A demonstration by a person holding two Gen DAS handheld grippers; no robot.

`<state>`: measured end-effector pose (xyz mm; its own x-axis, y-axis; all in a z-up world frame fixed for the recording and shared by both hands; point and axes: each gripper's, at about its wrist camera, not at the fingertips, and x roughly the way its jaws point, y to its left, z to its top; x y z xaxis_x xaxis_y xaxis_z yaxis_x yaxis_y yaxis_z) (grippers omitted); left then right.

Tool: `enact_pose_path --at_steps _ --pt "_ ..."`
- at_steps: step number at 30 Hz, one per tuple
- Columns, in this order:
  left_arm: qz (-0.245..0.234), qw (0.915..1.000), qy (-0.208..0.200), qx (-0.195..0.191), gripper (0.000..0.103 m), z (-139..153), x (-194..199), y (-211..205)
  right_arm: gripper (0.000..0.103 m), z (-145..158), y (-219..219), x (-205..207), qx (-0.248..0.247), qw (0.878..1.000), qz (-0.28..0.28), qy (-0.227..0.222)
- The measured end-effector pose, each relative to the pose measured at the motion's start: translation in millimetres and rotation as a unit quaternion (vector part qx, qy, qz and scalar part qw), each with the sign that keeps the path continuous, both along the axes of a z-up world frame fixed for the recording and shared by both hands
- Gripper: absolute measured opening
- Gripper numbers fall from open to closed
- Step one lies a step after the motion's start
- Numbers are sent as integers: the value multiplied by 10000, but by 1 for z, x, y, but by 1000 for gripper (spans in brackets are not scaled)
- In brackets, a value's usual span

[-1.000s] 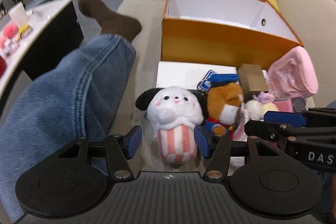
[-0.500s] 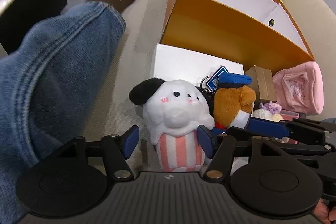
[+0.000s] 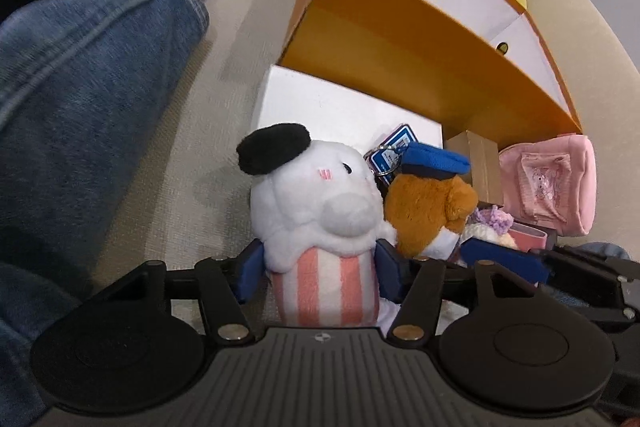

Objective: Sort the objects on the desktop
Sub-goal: 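Lift both plush toys and carry them over the orange box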

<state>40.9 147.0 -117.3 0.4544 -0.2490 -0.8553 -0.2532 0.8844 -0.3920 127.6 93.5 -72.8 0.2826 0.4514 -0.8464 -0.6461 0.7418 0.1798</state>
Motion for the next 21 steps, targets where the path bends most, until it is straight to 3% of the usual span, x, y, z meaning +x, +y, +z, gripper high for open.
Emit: enact_pose_path --at_steps 2,3,5,16,21 --pt "26 9983 -56 572 66 10 -6 -4 56 5 2 -3 -39 9998 -73 -195" --pt "18 9955 -105 938 66 14 -10 -6 56 5 4 -5 -69 9996 -52 -255" --pt "27 9918 -119 1269 66 17 -16 -5 56 2 10 -6 -204 9993 -13 -297" --pt "91 9929 -132 1178 67 2 -14 3 57 -19 33 -3 -655 9957 -83 -643" --pt "18 9922 -325 1201 67 8 -24 0 44 -19 27 1 -471 9974 -192 -514"
